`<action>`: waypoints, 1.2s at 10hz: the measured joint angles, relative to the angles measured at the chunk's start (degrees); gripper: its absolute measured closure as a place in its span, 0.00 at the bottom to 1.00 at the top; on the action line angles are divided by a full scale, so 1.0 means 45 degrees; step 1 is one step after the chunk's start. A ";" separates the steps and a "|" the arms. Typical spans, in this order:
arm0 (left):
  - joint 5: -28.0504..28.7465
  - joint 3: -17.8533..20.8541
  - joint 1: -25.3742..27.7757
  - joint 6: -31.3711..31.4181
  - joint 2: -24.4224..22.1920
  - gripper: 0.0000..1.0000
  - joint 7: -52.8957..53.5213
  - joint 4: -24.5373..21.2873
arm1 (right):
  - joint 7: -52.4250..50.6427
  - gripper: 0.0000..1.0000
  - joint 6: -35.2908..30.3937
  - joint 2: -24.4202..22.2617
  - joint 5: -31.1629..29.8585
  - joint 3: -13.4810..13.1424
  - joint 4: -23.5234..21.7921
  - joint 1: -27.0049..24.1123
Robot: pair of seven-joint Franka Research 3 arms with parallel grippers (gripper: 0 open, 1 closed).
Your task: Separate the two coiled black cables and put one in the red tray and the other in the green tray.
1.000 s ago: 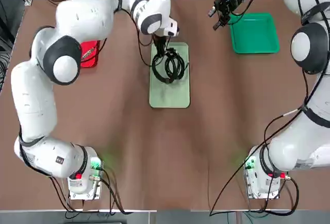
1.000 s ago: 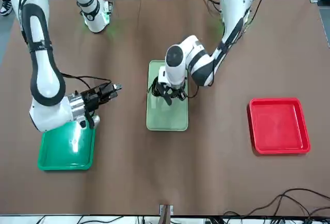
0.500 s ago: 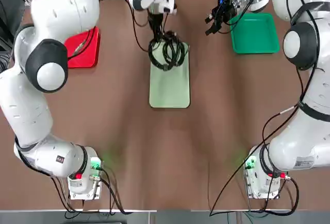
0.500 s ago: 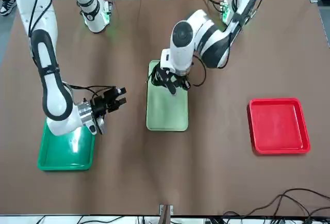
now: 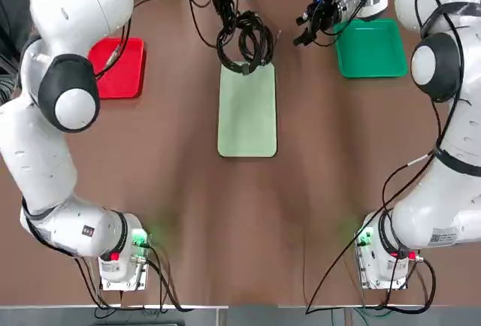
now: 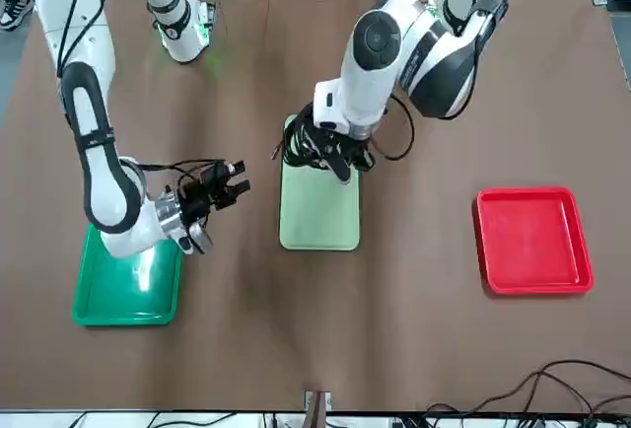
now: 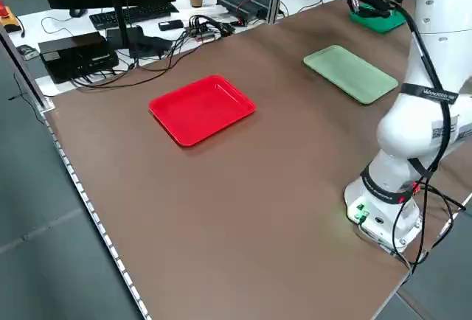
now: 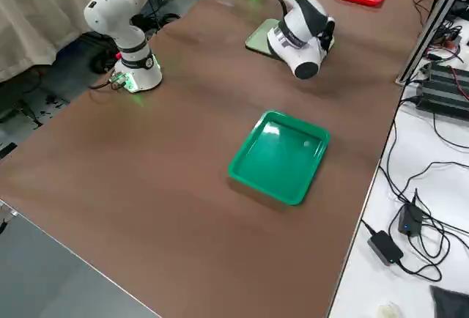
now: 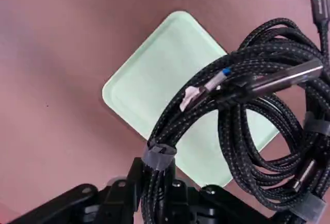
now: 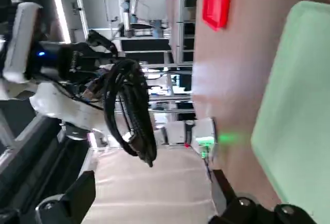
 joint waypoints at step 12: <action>-0.1013 0.0000 -0.0424 0.0214 0.0835 0.80 -0.0712 0.1200 | 0.0207 0.33 0.0440 -0.0020 0.1561 0.0118 -0.0334 0.1105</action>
